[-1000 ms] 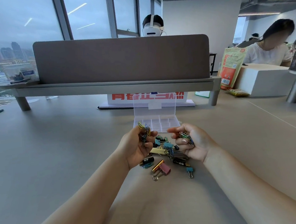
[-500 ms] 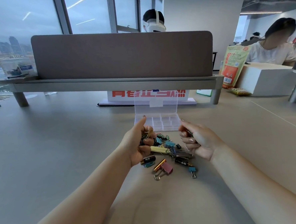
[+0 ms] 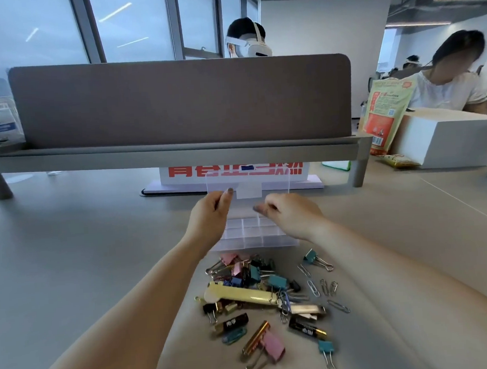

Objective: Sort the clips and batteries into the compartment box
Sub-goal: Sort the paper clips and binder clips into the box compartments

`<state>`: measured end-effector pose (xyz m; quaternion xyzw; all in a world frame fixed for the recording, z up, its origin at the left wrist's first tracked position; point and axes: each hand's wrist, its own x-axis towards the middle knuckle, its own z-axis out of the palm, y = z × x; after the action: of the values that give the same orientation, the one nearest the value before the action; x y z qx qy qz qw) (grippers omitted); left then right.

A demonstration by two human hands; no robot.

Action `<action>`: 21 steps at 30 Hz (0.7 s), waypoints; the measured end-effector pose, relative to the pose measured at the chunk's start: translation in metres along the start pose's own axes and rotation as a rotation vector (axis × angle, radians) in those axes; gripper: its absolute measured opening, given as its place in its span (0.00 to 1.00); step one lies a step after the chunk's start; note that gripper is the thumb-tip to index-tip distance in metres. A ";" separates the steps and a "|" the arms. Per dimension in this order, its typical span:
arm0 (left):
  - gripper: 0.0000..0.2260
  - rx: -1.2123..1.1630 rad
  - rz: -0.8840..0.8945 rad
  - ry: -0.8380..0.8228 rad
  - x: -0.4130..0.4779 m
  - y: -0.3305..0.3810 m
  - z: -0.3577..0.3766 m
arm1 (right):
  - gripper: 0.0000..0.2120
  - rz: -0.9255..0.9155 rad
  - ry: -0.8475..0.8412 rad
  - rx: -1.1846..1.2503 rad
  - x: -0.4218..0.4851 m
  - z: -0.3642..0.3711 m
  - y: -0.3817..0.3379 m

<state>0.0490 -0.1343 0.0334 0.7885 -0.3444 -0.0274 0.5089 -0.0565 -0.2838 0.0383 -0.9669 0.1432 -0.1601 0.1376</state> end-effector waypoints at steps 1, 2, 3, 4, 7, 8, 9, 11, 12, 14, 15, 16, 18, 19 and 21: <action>0.18 0.026 0.022 -0.001 0.003 -0.007 0.004 | 0.21 -0.041 -0.022 -0.071 0.006 0.004 0.002; 0.18 0.039 0.043 0.002 0.005 -0.012 0.007 | 0.20 -0.087 -0.048 -0.127 0.011 0.007 0.003; 0.18 0.047 0.063 0.009 0.007 -0.017 0.010 | 0.18 -0.126 -0.078 -0.160 0.016 0.011 0.004; 0.19 0.056 0.079 0.021 0.010 -0.019 0.013 | 0.17 -0.157 -0.105 -0.170 0.021 0.014 0.005; 0.19 0.099 0.108 0.030 0.016 -0.024 0.016 | 0.18 -0.211 -0.148 -0.124 0.035 0.022 0.007; 0.18 0.113 0.119 0.021 0.017 -0.025 0.016 | 0.18 -0.226 -0.148 -0.097 0.038 0.023 0.007; 0.18 0.125 0.128 0.015 0.018 -0.026 0.017 | 0.17 -0.243 -0.143 -0.075 0.041 0.024 0.009; 0.18 0.141 0.139 0.016 0.019 -0.029 0.017 | 0.17 -0.272 -0.124 -0.037 0.044 0.027 0.013; 0.18 0.147 0.141 0.017 0.020 -0.030 0.017 | 0.16 -0.282 -0.115 -0.025 0.044 0.029 0.015; 0.18 0.161 0.150 0.012 0.021 -0.031 0.018 | 0.15 -0.297 -0.105 -0.023 0.046 0.029 0.018; 0.18 0.170 0.159 0.011 0.022 -0.031 0.019 | 0.15 -0.306 -0.105 -0.028 0.047 0.029 0.018; 0.18 0.181 0.168 0.013 0.023 -0.032 0.020 | 0.15 -0.314 -0.108 -0.031 0.049 0.028 0.017; 0.19 0.203 0.187 0.018 0.023 -0.032 0.020 | 0.15 -0.320 -0.117 -0.037 0.053 0.027 0.018; 0.18 0.210 0.195 0.018 0.022 -0.033 0.020 | 0.15 -0.319 -0.119 -0.039 0.054 0.027 0.018; 0.18 0.214 0.207 0.013 0.022 -0.033 0.019 | 0.15 -0.317 -0.117 -0.030 0.055 0.029 0.020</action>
<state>0.0751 -0.1542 0.0041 0.7987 -0.4214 0.0675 0.4242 -0.0011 -0.3133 0.0205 -0.9870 -0.0170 -0.1213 0.1043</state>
